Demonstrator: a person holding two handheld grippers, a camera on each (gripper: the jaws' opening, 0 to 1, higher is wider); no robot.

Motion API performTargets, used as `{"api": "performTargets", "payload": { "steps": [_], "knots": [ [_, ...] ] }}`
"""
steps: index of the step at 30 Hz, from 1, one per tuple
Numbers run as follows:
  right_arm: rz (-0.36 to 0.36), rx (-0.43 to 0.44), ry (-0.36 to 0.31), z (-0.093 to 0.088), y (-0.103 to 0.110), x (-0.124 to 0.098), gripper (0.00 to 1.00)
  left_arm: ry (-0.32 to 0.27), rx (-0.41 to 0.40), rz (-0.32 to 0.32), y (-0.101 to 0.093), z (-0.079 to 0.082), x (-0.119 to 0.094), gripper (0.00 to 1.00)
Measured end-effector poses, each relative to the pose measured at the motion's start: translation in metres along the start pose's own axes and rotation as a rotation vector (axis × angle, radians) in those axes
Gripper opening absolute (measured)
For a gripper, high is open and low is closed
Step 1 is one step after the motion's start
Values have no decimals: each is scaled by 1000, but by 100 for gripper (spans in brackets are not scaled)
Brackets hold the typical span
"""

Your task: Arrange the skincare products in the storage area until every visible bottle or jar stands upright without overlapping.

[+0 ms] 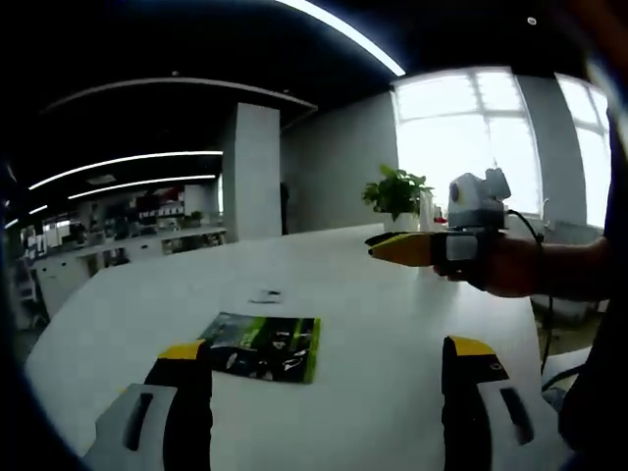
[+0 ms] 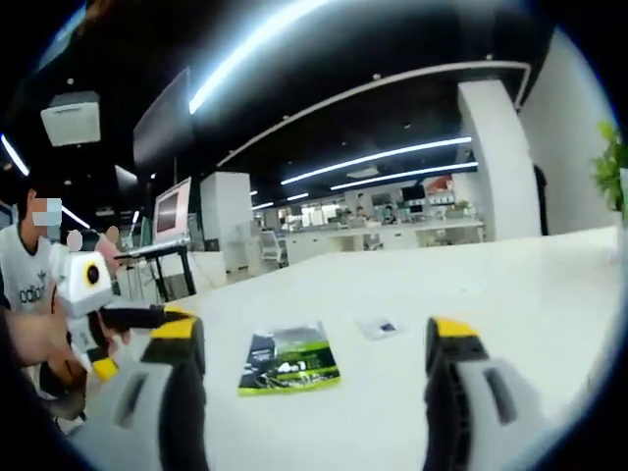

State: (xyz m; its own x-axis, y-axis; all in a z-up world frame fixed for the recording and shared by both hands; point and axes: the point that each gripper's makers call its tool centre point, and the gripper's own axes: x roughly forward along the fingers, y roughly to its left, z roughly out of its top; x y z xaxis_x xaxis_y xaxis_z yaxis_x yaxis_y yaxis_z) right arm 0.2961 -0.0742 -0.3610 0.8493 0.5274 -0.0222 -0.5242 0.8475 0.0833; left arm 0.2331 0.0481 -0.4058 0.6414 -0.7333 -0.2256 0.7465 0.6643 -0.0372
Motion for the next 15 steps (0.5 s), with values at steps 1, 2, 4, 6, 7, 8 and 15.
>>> {"api": "performTargets", "payload": {
  "steps": [1,2,4,6,7,8,15],
  "knots": [
    [0,1,9,-2,0,2,93,1,-3,1,2,0,1,99],
    [2,4,19,-5,1,4,92,2,-3,3,3,-1,1,99],
    [10,10,21,-8,1,7,91,12,-3,2,6,-3,3,99],
    [9,-2,38,-12,0,12,90,15,-4,2,9,-4,5,99],
    [10,-5,41,-13,1,13,89,18,-5,4,10,-4,6,99],
    [13,-9,43,-14,1,15,88,18,-6,5,12,-5,6,99],
    [18,-27,69,-22,-3,23,85,26,-10,7,24,-6,13,99]
  ]
}}
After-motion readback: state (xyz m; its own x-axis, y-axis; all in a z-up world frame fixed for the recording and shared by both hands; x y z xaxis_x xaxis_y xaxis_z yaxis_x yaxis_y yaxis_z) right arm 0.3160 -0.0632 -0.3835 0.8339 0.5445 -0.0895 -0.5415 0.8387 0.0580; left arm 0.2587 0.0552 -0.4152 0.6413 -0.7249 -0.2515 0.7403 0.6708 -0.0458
